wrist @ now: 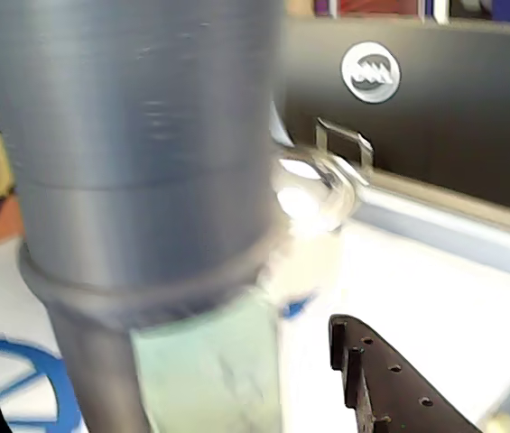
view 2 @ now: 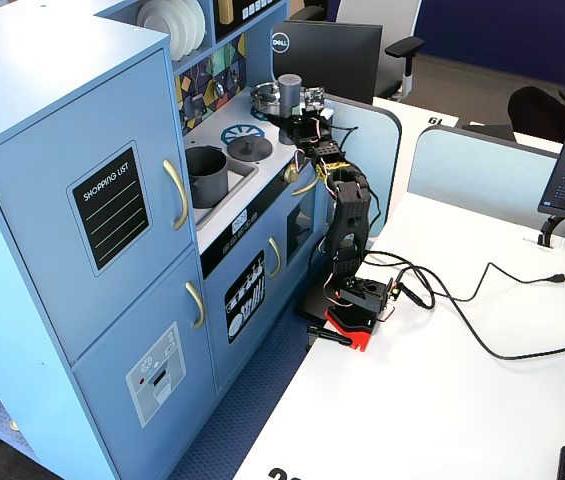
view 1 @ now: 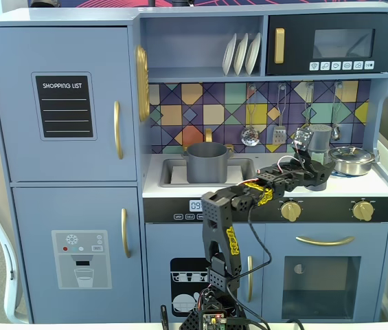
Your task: Put salt in the gray recipient
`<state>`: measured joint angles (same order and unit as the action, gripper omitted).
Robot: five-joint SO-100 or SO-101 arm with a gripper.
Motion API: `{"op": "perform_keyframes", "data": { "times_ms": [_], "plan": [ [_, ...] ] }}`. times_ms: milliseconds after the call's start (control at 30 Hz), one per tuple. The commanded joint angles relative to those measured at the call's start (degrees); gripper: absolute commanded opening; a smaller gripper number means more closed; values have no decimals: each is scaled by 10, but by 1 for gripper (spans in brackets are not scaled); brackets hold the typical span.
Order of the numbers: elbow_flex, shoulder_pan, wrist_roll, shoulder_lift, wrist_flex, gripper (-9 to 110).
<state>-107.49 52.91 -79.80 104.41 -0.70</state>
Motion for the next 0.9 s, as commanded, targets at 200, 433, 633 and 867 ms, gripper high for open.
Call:
{"op": "perform_keyframes", "data": {
  "times_ms": [200,433,633,867],
  "plan": [
    [-97,3,10,379,388,30],
    [-91,-113,-62,508,724,0],
    [-209,-265,-139,583,819,0],
    [-438,-403,-134,664,741,0]
  ]
}}
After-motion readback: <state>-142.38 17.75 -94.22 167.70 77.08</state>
